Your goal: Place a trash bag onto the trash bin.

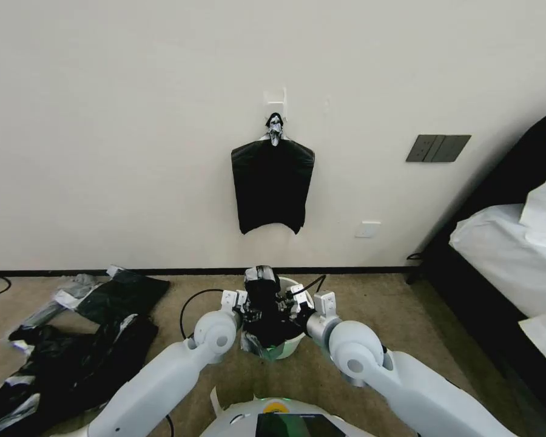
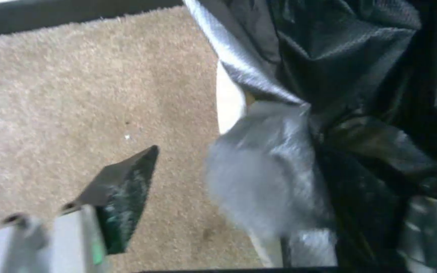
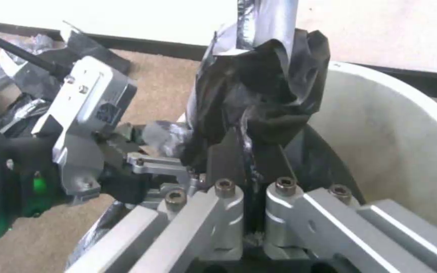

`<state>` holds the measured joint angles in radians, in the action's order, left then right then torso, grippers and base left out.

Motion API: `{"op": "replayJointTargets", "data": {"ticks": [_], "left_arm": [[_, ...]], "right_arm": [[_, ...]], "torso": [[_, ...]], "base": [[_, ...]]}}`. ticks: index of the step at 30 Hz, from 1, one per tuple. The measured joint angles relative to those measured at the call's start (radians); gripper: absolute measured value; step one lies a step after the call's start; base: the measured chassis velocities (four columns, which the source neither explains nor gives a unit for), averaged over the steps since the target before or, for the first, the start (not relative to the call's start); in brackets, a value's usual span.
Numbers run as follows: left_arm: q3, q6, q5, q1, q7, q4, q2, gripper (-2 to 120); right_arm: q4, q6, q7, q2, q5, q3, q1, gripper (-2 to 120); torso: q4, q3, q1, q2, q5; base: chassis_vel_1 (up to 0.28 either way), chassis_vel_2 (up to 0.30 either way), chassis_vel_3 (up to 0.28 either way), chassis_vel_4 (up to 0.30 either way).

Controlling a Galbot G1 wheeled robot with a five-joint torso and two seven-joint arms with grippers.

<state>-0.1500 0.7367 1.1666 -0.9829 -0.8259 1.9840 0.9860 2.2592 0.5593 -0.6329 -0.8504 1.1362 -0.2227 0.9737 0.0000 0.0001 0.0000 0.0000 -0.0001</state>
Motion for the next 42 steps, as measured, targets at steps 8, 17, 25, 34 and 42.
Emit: {"op": "replayJointTargets", "data": {"ticks": [8,17,25,34,42], "left_arm": [[0.020,0.000,0.010,-0.011,0.008,-0.001,0.012,52],[0.028,-0.001,0.011,-0.020,0.012,-0.001,0.015,17],[0.038,-0.002,0.009,-0.022,0.015,-0.013,0.019,4],[0.069,-0.049,-0.026,-0.052,0.049,0.005,0.012,3],[0.119,-0.122,-0.085,-0.096,0.120,0.052,-0.025,3]], "right_arm": [[-0.003,-0.003,-0.006,0.004,-0.001,0.005,0.002,0],[-0.008,-0.007,-0.007,0.003,-0.002,-0.002,-0.007,0],[-0.008,-0.009,-0.007,0.004,-0.002,-0.001,0.004,0],[-0.007,-0.024,0.002,0.002,-0.050,0.042,0.044,0],[-0.005,-0.091,0.047,0.022,-0.180,0.101,0.069,0]], "torso": [[0.0000,0.000,0.000,0.000,0.0001],[0.0000,0.000,0.000,0.000,0.0000],[0.0000,0.000,0.000,0.000,0.0000],[0.0000,0.000,0.000,0.000,0.0000],[0.0001,0.000,0.000,0.000,0.0001]], "base": [[0.000,0.000,0.000,0.000],[0.000,0.000,0.000,0.000],[0.000,0.000,0.000,0.000],[0.000,0.000,0.000,0.000],[0.000,0.000,0.000,0.000]]}}
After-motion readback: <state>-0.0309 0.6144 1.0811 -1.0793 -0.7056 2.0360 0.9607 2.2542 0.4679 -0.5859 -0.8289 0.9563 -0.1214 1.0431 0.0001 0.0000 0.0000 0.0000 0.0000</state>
